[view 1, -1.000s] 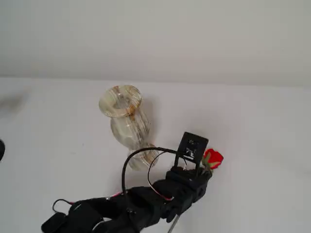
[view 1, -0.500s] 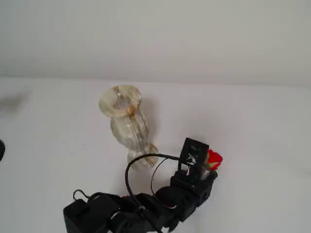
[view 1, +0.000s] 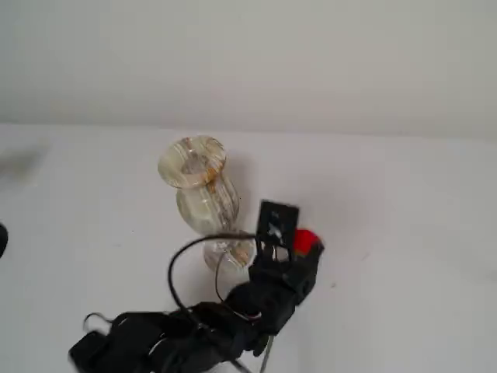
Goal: Pick up rose from vase and place it onto the table
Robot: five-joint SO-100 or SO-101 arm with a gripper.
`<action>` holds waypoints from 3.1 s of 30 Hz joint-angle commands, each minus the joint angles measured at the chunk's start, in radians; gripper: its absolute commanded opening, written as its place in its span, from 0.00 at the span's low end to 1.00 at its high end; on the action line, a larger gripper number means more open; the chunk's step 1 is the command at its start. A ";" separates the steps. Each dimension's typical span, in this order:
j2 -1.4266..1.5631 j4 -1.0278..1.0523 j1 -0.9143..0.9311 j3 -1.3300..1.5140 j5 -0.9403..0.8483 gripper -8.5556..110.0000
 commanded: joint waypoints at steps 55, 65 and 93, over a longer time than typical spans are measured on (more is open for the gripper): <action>1.896 2.060 -0.103 0.591 1.513 0.07; 1.896 2.066 -0.133 0.591 1.502 0.07; 1.896 2.066 -0.137 0.591 1.500 0.07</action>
